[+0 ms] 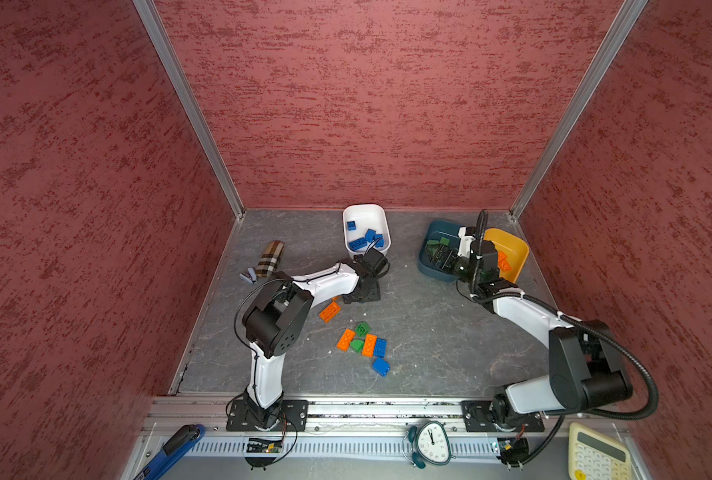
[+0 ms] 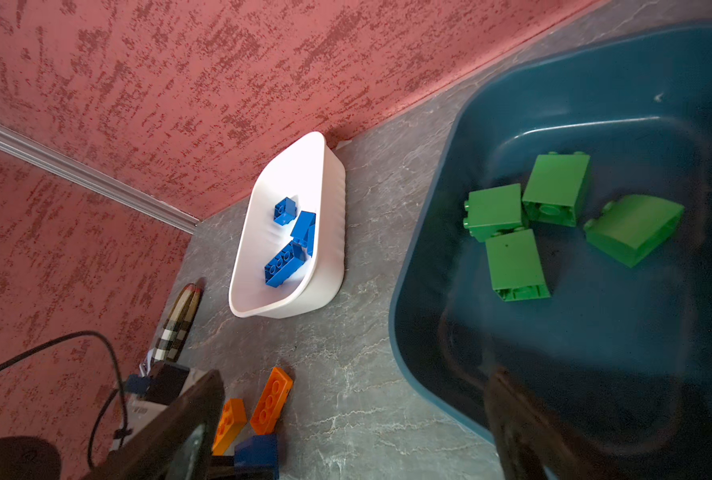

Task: Sort the legos into containers by color
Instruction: 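Grasp the blue brick at the pile with the left gripper and lift it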

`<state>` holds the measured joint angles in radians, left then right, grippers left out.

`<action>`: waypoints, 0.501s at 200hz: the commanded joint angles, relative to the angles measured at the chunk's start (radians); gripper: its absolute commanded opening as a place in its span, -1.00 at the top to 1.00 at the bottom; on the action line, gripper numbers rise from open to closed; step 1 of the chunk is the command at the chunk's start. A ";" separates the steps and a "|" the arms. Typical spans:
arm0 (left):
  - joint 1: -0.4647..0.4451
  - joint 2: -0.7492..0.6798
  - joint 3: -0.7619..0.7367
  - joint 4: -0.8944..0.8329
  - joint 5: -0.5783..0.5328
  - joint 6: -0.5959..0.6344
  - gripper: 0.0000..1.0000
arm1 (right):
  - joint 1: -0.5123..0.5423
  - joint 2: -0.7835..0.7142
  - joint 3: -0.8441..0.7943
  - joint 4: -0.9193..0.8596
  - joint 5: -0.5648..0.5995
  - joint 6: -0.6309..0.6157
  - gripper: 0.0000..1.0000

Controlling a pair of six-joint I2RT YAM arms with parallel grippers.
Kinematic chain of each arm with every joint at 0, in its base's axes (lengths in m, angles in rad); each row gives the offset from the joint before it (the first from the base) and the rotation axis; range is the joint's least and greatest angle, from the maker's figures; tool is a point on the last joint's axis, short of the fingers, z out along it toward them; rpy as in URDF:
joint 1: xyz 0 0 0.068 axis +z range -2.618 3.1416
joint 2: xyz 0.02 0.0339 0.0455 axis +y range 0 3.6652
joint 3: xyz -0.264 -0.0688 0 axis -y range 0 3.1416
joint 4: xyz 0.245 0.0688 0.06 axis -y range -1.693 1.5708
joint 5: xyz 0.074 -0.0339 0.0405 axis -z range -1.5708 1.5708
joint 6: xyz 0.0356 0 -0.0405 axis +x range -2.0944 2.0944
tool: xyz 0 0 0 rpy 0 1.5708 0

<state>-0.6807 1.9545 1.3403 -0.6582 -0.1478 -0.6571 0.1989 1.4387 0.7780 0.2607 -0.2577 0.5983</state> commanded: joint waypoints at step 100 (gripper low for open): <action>-0.011 0.080 0.056 0.006 -0.080 -0.030 0.23 | 0.000 -0.036 -0.002 0.005 -0.033 -0.066 -0.97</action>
<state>-0.6846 2.0254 1.3922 -0.6502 -0.2111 -0.6823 0.1989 1.4170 0.7780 0.2569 -0.2642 0.5564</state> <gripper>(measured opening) 0.427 0.987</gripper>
